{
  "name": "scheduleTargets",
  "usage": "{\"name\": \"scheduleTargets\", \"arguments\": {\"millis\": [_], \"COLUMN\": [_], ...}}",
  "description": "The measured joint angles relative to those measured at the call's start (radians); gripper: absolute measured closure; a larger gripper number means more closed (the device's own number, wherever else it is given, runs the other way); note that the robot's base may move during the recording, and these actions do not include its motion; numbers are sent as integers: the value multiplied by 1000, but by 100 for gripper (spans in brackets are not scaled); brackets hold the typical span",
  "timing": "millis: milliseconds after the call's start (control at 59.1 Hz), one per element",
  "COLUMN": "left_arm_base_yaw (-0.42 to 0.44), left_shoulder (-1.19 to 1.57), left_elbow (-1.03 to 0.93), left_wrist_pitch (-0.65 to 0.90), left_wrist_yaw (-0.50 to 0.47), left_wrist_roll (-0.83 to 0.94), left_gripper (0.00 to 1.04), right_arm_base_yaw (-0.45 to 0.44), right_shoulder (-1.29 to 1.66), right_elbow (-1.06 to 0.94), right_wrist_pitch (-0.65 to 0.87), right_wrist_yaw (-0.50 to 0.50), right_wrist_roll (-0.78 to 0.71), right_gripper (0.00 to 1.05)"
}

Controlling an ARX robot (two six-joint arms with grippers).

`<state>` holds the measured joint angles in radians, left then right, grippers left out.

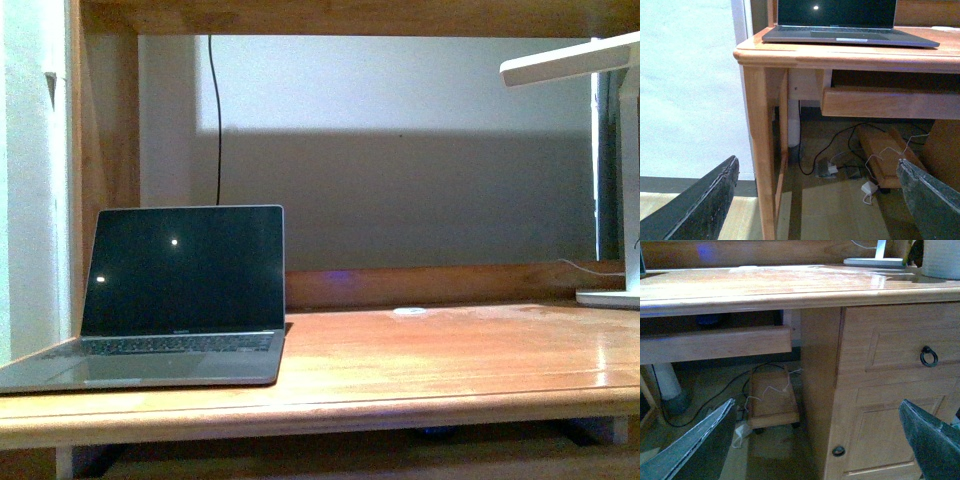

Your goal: Place mouse

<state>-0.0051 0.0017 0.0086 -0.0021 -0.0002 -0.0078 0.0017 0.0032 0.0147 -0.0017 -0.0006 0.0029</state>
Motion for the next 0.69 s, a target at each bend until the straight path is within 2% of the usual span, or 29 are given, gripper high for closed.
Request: {"name": "scheduleTargets", "arguments": {"millis": [102, 203, 322, 372, 423, 525, 694], "left_arm_base_yaw": [2, 12, -33, -33, -17, 21, 31], "left_shoulder": [2, 114, 276, 393, 517, 811, 1287], "left_elbow": [1, 61, 66, 68, 68, 89, 174], "left_wrist_pitch": [-4, -153, -64, 36, 154, 432, 858], "left_wrist_yaw": [7, 114, 136, 192, 209, 209, 218], "left_wrist_roll": [-3, -125, -109, -29, 42, 227, 567], "left_gripper": [8, 8, 8, 8, 8, 8, 8], "right_arm_base_yaw": [0, 0, 0, 0, 0, 0, 0], "right_shoulder": [0, 0, 0, 0, 0, 0, 0], "right_elbow": [0, 0, 0, 0, 0, 0, 0], "right_wrist_pitch": [0, 0, 0, 0, 0, 0, 0], "right_wrist_yaw": [0, -1, 0, -1, 0, 0, 0], "right_wrist_roll": [0, 0, 0, 0, 0, 0, 0], "right_gripper": [7, 7, 7, 7, 7, 7, 7]}}
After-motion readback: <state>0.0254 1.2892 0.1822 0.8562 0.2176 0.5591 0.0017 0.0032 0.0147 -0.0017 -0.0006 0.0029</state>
